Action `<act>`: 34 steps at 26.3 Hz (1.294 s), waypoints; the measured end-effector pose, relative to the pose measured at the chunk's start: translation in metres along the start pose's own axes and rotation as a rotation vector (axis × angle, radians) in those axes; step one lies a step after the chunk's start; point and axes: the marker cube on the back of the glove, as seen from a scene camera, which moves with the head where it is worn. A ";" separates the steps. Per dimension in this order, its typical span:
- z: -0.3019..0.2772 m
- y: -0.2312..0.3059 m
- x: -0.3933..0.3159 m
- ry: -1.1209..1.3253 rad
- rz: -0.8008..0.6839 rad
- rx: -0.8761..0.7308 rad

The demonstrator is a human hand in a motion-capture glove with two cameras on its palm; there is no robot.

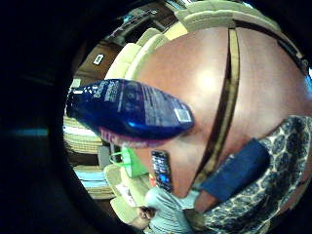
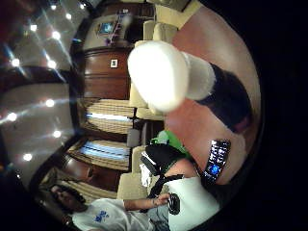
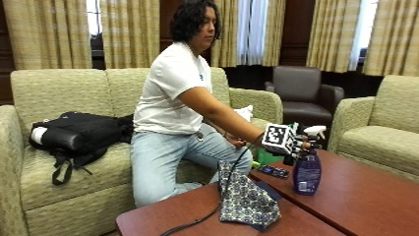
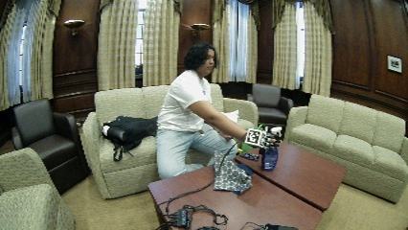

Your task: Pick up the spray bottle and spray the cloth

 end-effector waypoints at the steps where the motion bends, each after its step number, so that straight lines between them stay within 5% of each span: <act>1: -0.003 0.006 0.001 0.039 -0.009 -0.013; 22: -0.185 0.132 0.039 0.708 -0.184 -0.161; 34: -0.254 0.205 0.052 0.833 -0.205 -0.197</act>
